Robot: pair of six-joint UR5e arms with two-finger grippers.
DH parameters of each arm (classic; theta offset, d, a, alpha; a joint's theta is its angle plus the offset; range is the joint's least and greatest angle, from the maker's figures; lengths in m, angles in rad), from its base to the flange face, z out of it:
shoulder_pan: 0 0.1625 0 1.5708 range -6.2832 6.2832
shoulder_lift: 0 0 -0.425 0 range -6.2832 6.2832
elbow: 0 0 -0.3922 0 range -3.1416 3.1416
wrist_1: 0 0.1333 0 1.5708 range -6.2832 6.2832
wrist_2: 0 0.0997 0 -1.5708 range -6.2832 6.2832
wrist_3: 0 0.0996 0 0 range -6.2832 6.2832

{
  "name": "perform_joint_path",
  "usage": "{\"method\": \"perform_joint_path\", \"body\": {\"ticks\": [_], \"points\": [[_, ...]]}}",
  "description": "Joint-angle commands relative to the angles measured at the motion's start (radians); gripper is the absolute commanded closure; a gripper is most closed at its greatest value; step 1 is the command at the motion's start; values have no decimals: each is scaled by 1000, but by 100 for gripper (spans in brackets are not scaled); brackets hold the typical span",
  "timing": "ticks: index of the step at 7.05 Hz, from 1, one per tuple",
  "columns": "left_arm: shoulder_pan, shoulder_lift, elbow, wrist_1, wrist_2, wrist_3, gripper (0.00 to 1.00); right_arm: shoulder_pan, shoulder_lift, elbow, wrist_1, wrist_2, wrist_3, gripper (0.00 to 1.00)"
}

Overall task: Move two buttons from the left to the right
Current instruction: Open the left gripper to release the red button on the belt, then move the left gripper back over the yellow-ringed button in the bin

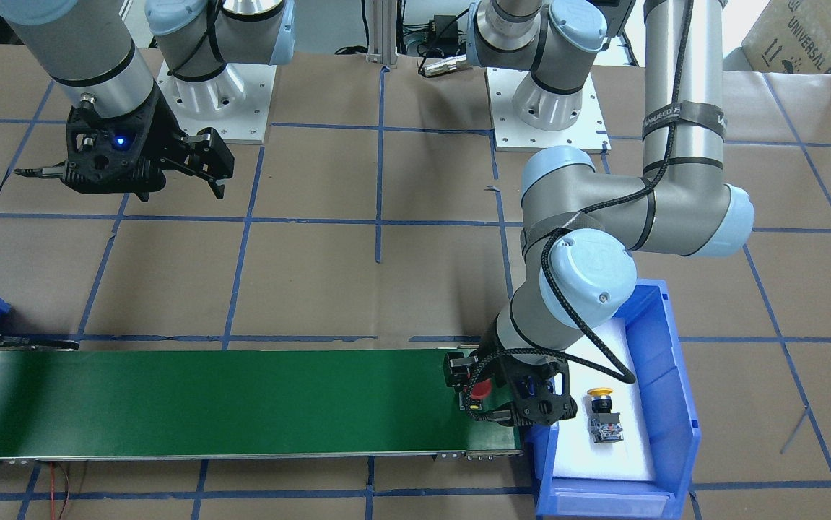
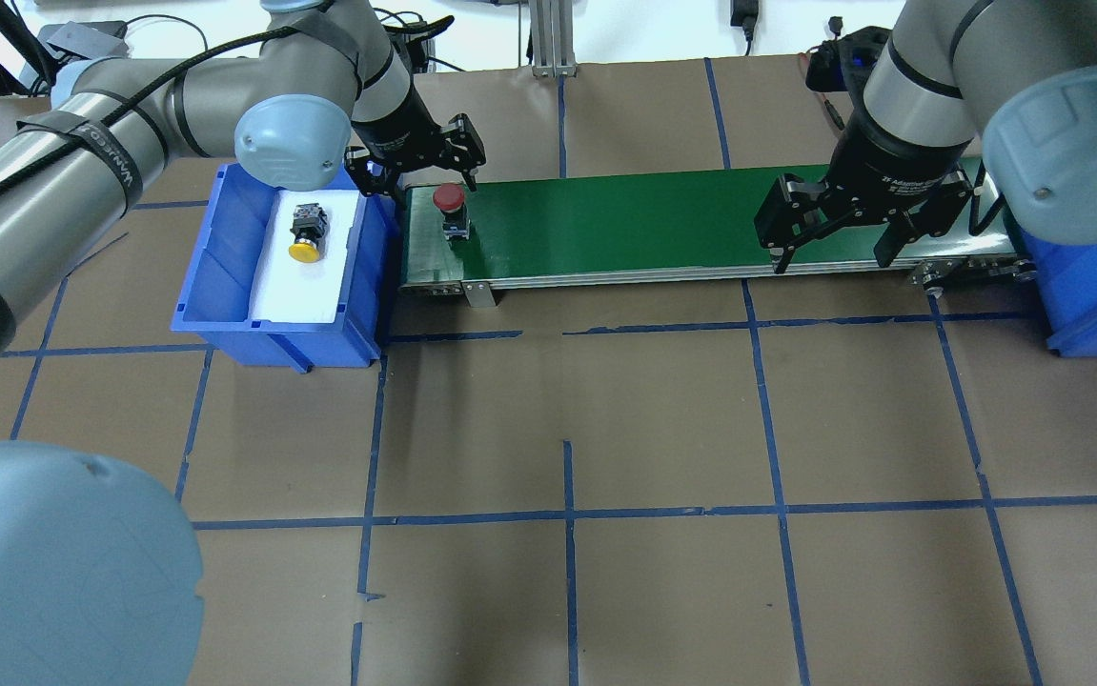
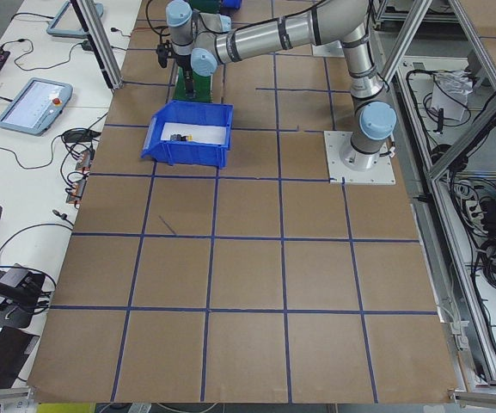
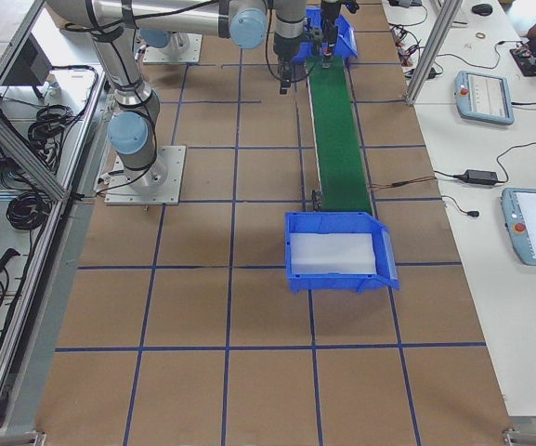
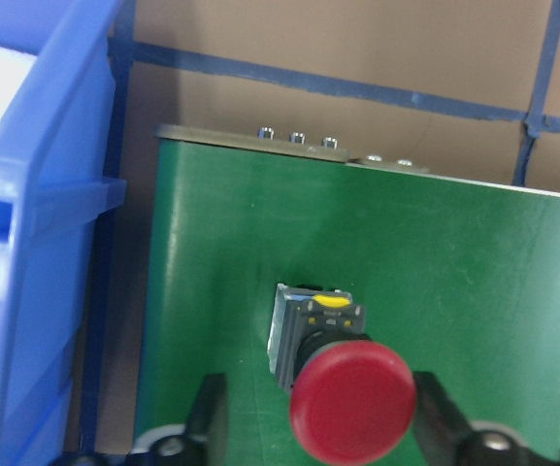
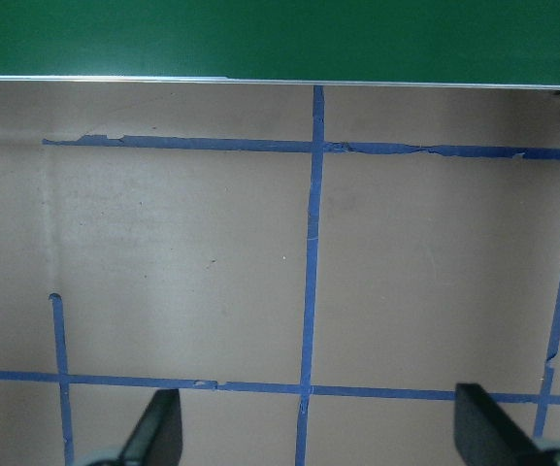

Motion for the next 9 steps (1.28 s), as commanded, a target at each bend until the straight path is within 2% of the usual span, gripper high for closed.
{"method": "perform_joint_path", "body": {"ticks": [1,2,4,6,7,9], "points": [[9,51,6,-27,41,2,0,1,0,0,2,0,-2,0],[12,84,5,-64,91,3,0,1,0,0,0,0,0,0],[70,121,-4,-102,90,6,0,3,0,0,0,-2,0,0],[128,120,-18,-102,93,130,0,3,0,0,0,-2,-2,0],[160,109,-24,-102,95,180,0,3,0,0,0,0,0,0],[227,25,3,-87,92,276,0,3,0,0,2,-2,0,0]]}}
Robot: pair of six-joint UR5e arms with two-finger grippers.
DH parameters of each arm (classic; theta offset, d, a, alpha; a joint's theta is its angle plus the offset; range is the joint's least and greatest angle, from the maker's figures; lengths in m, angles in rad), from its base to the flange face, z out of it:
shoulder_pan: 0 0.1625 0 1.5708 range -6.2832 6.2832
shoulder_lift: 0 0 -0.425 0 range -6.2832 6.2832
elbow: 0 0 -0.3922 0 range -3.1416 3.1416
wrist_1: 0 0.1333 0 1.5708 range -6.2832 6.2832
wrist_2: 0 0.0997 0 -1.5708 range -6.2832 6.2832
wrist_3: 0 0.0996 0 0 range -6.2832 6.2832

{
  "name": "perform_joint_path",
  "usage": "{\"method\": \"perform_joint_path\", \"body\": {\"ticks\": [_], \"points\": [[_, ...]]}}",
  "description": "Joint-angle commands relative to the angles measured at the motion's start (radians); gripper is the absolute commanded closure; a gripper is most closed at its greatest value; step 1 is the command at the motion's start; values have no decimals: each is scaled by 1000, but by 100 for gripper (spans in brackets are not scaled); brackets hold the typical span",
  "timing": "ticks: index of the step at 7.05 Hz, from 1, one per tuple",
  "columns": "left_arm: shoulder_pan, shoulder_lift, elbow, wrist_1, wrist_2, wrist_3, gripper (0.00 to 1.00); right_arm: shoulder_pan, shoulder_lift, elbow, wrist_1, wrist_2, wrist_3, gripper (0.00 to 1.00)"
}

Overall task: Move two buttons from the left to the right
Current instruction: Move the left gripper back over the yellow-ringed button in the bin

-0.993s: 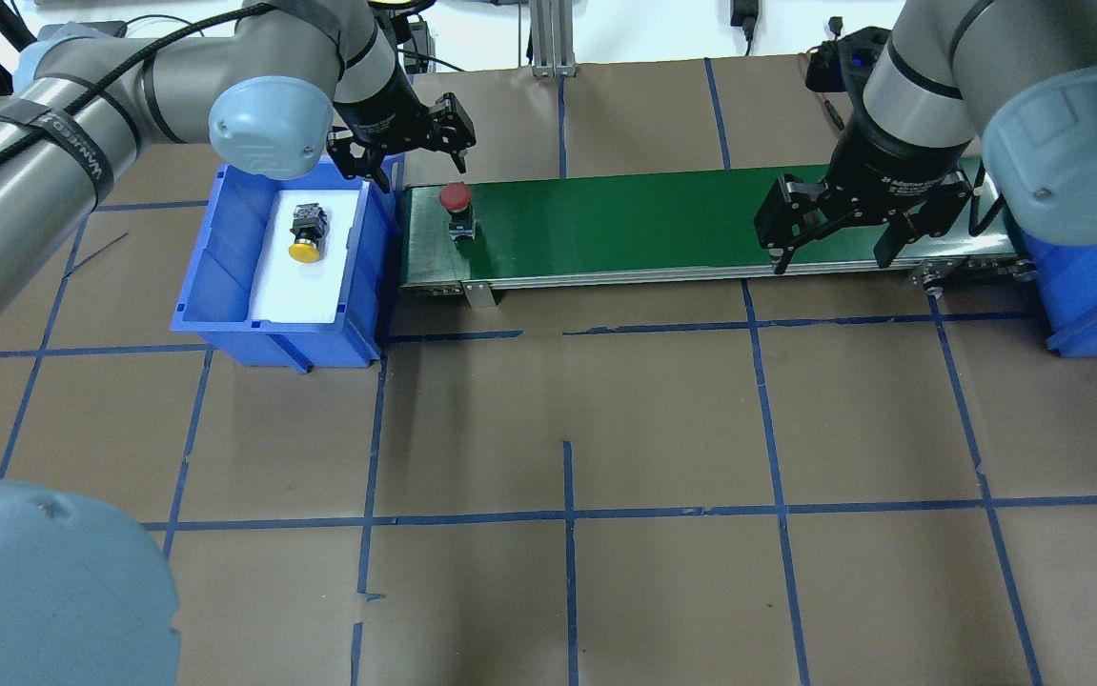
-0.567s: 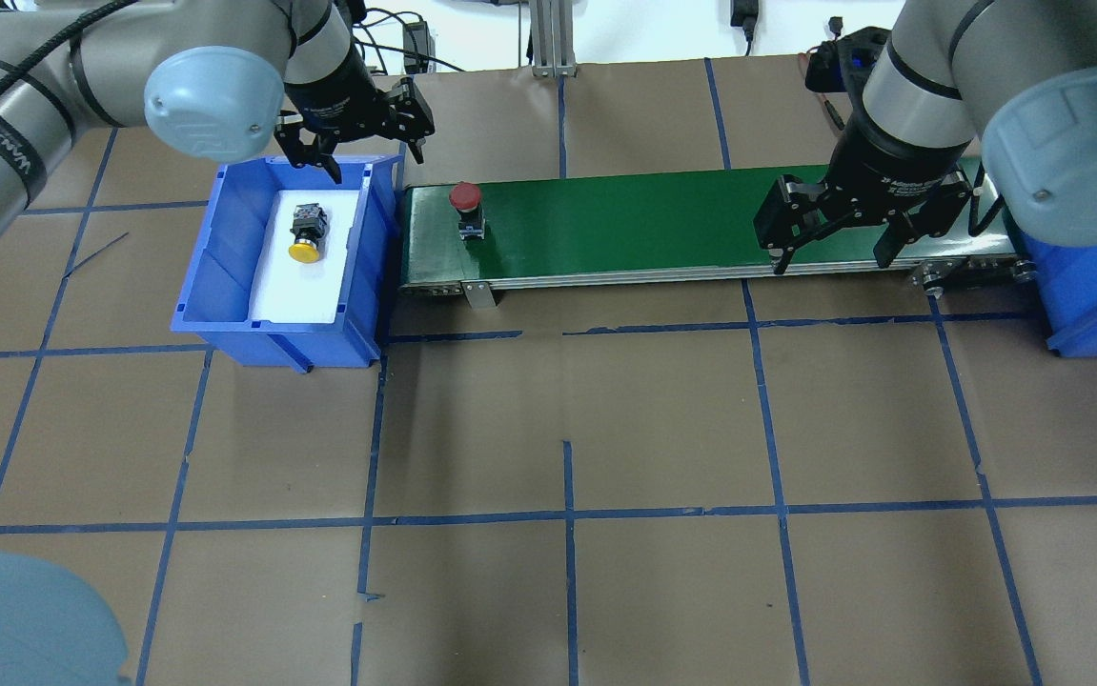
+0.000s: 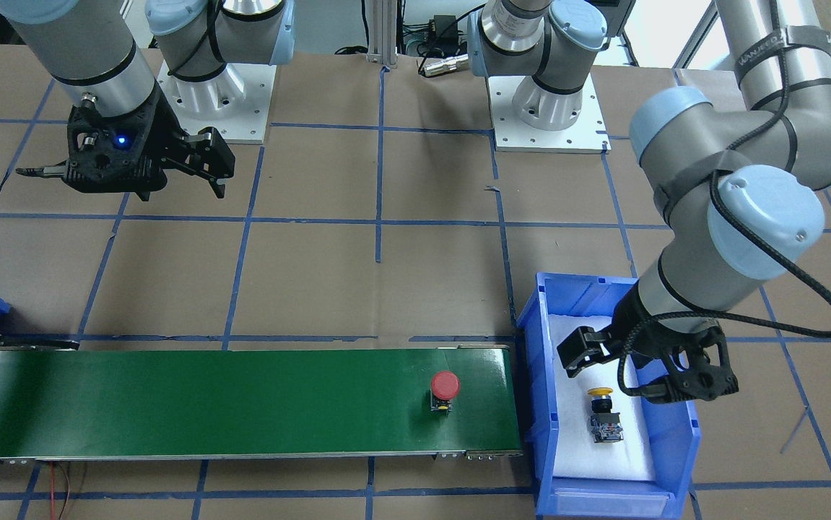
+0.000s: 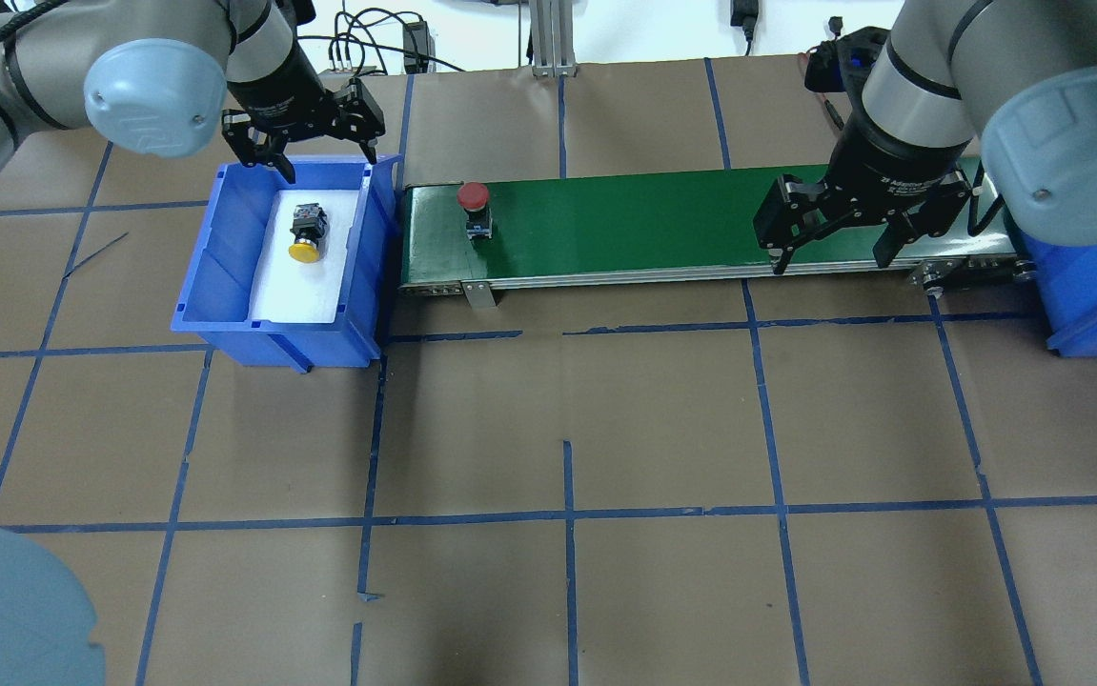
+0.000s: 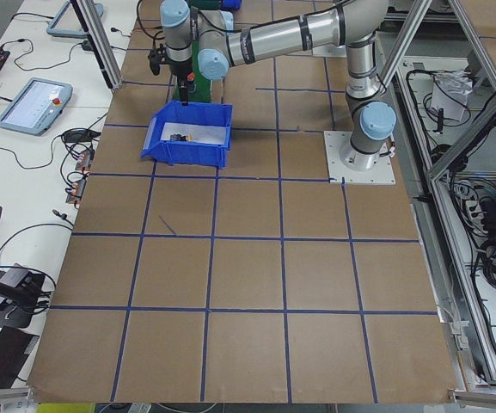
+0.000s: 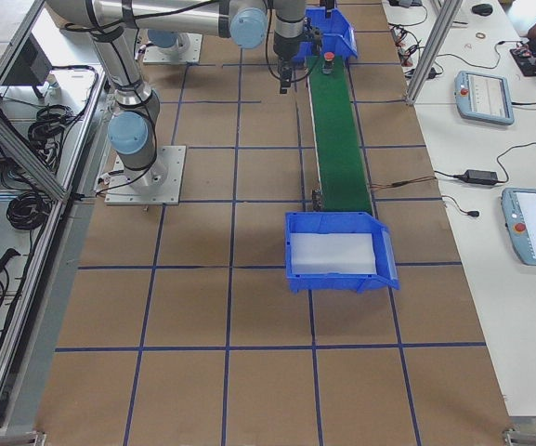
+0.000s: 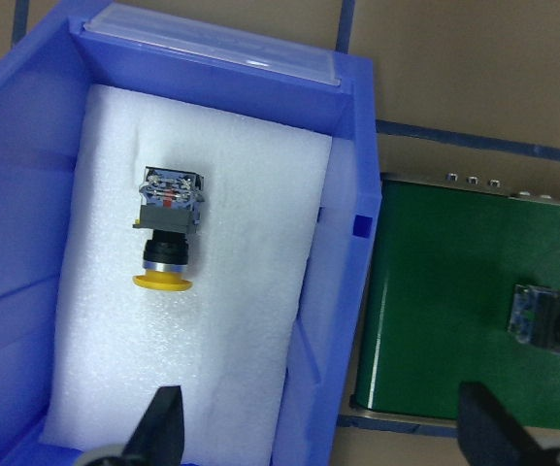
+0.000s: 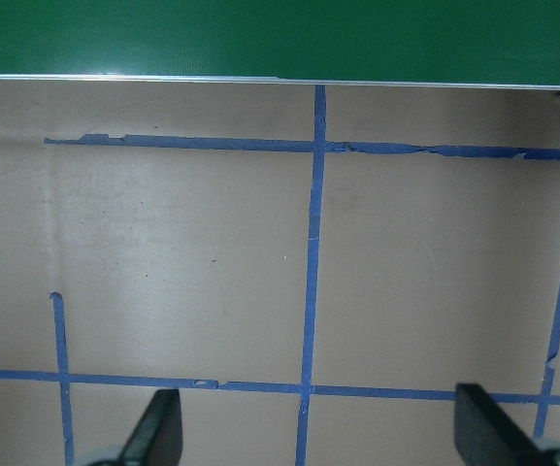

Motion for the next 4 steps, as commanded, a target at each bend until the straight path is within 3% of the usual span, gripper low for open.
{"method": "perform_joint_path", "body": {"ticks": [1,4], "points": [[49,-56,-9,14,1,74,0,0,0,0,1,-1,0,0],[58,-95,-61,76,1,77,0,0,0,0,1,0,0,0]]}}
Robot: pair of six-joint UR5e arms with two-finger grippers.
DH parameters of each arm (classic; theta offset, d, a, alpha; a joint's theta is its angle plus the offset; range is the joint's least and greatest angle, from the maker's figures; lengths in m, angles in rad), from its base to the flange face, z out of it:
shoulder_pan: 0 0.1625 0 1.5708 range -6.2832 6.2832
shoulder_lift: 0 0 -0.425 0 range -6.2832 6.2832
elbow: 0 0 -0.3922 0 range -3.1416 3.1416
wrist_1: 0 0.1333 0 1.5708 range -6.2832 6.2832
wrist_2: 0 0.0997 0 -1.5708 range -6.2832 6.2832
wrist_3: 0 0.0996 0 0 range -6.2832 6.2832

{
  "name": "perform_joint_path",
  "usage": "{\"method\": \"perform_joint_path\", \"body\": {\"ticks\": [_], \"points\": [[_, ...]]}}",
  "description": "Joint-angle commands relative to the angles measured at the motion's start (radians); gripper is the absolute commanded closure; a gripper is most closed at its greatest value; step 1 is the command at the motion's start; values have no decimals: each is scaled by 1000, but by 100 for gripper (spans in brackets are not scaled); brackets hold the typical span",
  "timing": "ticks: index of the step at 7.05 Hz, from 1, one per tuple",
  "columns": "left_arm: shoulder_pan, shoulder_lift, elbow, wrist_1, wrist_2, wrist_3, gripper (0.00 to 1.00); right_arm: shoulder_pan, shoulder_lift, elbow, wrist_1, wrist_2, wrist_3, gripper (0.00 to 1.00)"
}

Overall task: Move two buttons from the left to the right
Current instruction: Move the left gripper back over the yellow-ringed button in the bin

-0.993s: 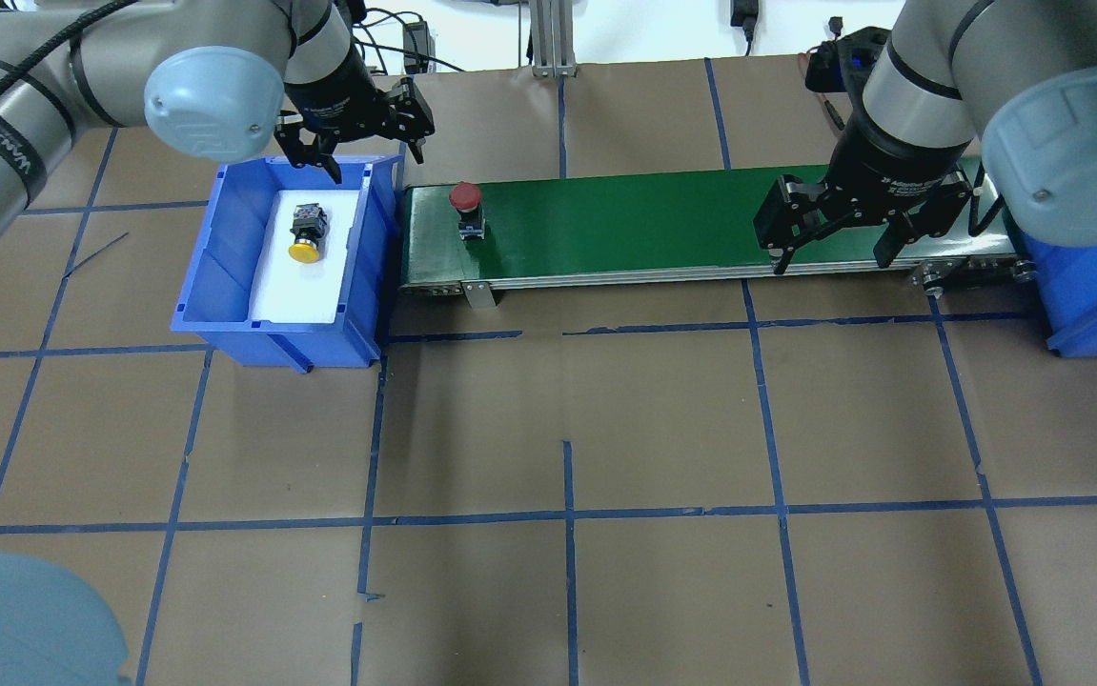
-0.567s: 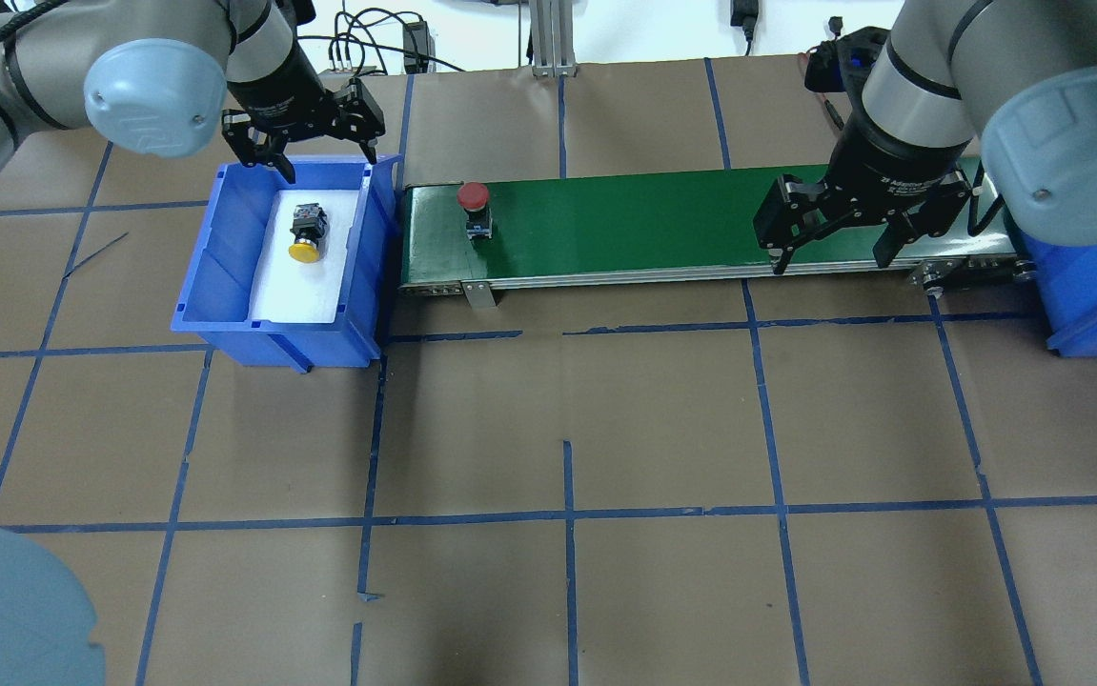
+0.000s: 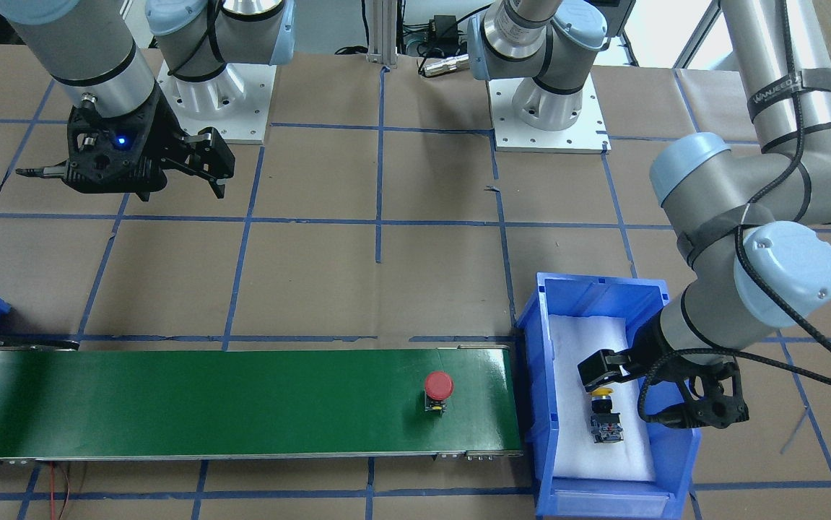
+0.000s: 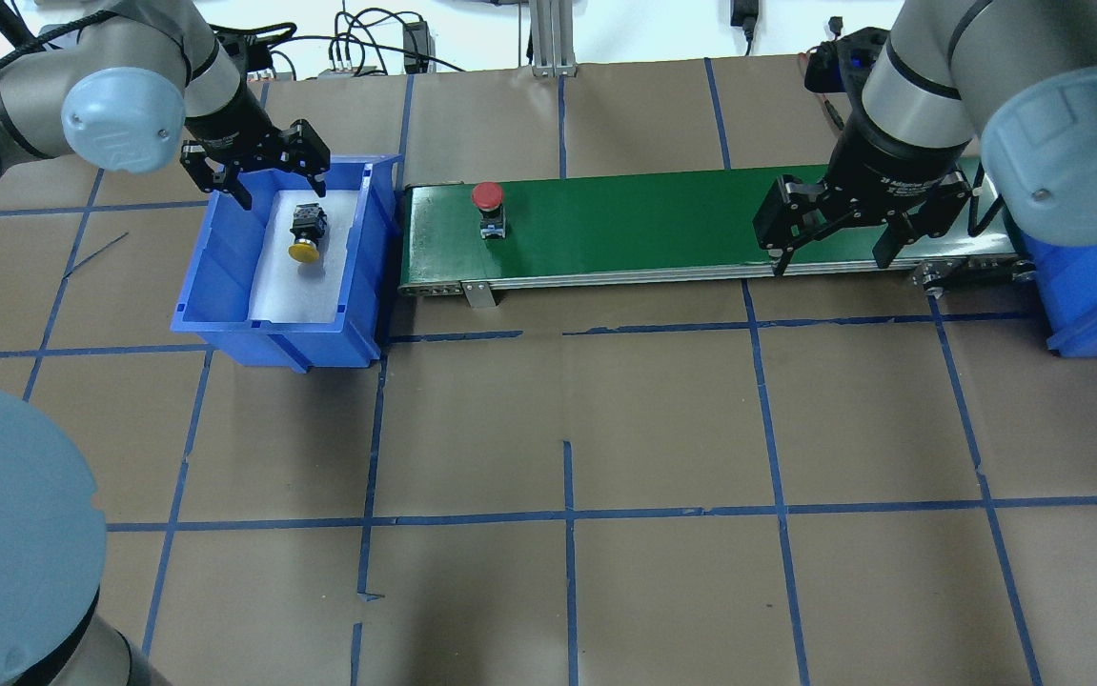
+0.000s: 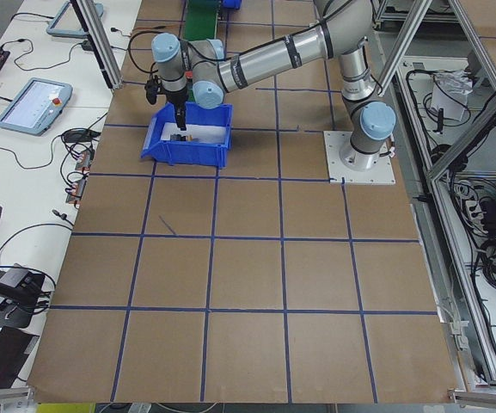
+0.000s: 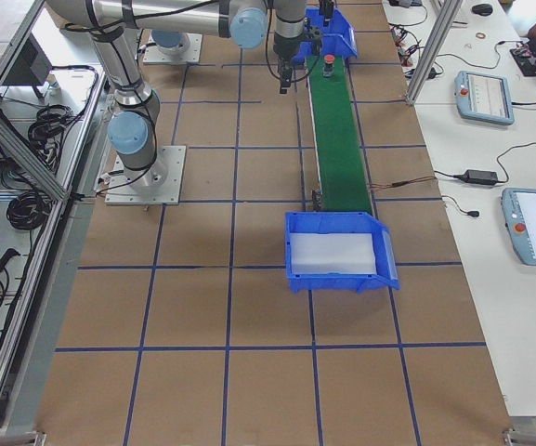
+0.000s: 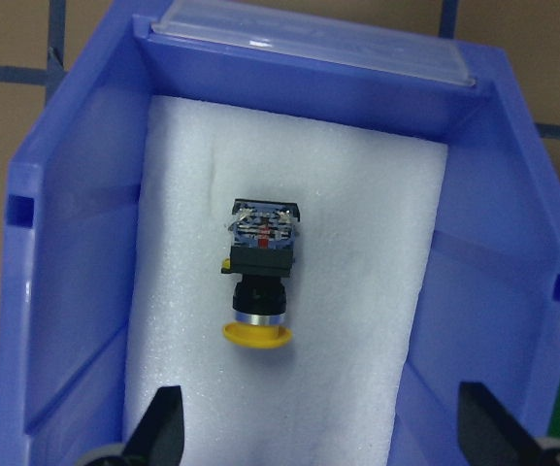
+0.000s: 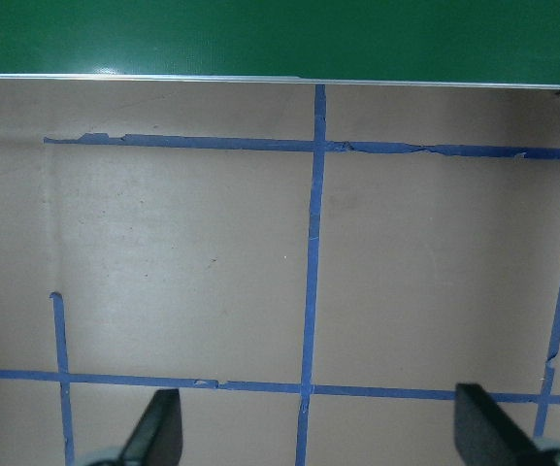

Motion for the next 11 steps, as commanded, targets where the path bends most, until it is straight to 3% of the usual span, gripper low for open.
{"method": "perform_joint_path", "body": {"ticks": [1,5,11], "points": [[13,-52,-31,62,3,21,0,0,0,0,1,0,0,0],[18,-66,-53,70,-6,10,1,-1,-2,0,1,0,0,0],[16,-94,-62,127,-58,27,10,2,0,0,1,-1,0,0]]}}
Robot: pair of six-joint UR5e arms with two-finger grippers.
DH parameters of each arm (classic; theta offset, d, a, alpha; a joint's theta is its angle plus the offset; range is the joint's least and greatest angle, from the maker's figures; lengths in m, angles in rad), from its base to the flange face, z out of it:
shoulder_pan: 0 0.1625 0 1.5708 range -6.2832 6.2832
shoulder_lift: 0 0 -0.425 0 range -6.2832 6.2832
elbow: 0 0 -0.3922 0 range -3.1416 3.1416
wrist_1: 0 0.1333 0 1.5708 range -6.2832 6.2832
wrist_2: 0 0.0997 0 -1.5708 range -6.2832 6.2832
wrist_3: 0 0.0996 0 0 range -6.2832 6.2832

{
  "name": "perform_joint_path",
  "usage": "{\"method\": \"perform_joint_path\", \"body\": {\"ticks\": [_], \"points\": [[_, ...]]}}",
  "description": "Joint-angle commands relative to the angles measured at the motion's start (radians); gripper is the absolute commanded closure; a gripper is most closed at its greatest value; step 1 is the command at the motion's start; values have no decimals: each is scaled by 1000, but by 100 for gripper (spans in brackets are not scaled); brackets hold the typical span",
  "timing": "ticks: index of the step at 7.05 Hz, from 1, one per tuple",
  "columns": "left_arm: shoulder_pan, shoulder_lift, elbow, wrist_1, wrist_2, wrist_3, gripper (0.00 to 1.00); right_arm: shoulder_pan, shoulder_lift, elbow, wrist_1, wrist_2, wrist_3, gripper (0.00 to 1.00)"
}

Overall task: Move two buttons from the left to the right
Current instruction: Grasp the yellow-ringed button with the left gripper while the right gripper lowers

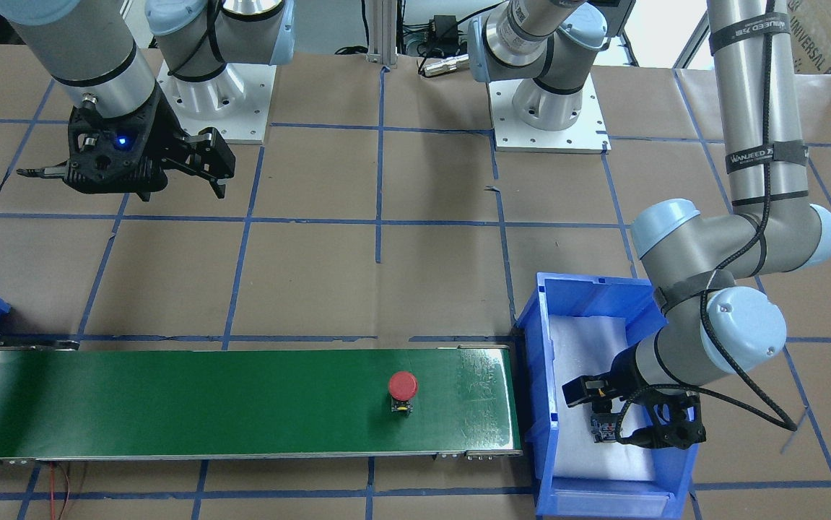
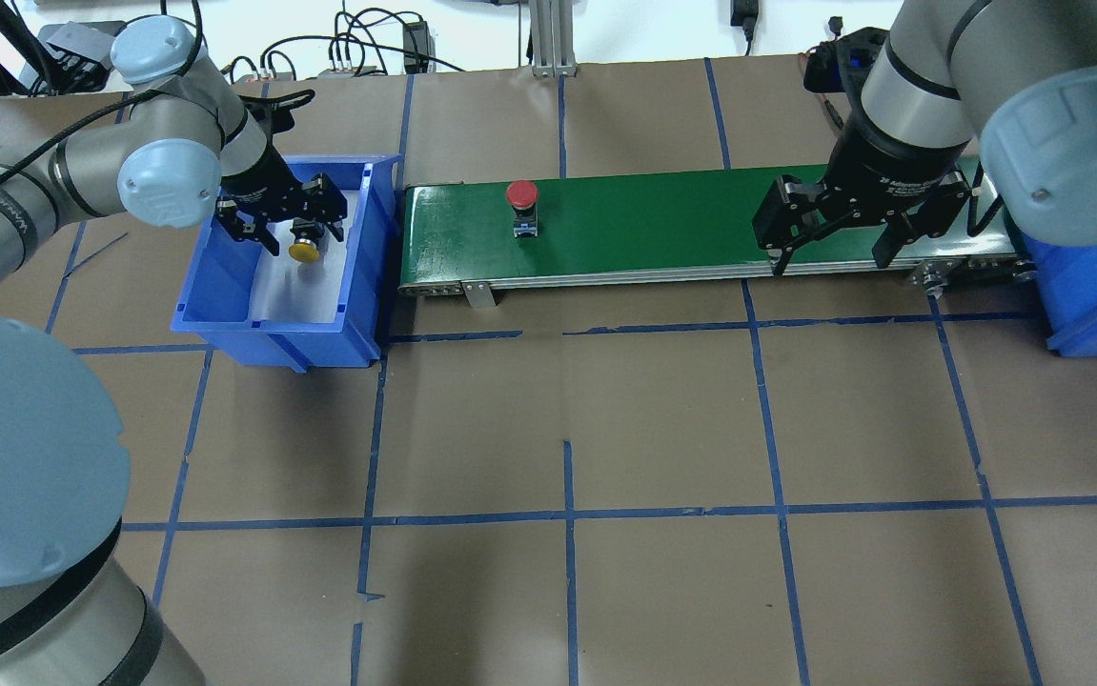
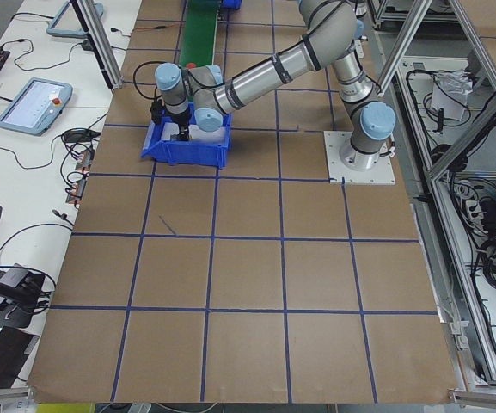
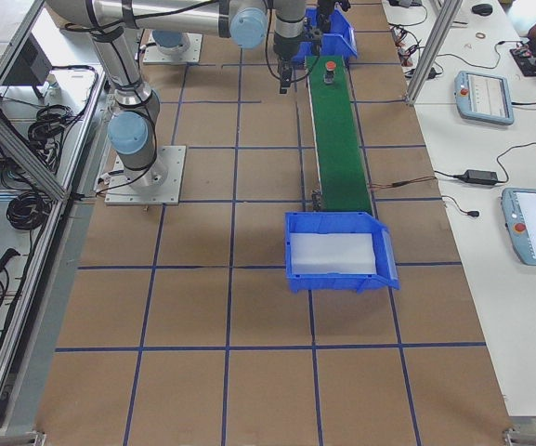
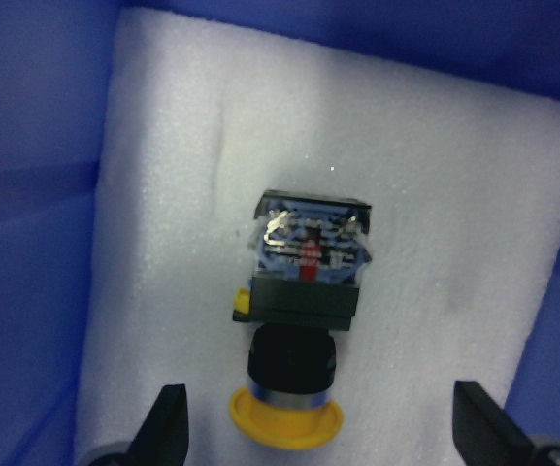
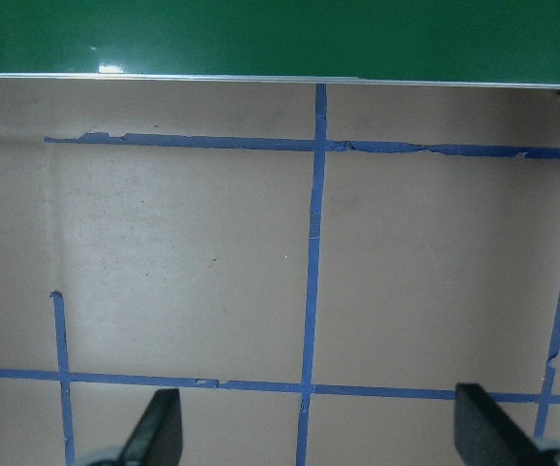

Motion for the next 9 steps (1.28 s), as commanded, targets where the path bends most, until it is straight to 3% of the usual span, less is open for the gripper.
{"method": "perform_joint_path", "body": {"ticks": [1,3,6,7,9], "points": [[0,-9,-5,14,-5,20,16,0,0,0,0,0,0,0],[1,-9,-5,12,8,66,29,0,0,0,0,-1,-2,0],[0,-4,-8,9,11,65,63,0,0,0,0,0,-2,0],[0,0,-3,9,11,65,68,0,-1,0,0,0,-2,0],[0,14,6,6,11,65,70,0,-1,0,0,0,-2,0]]}}
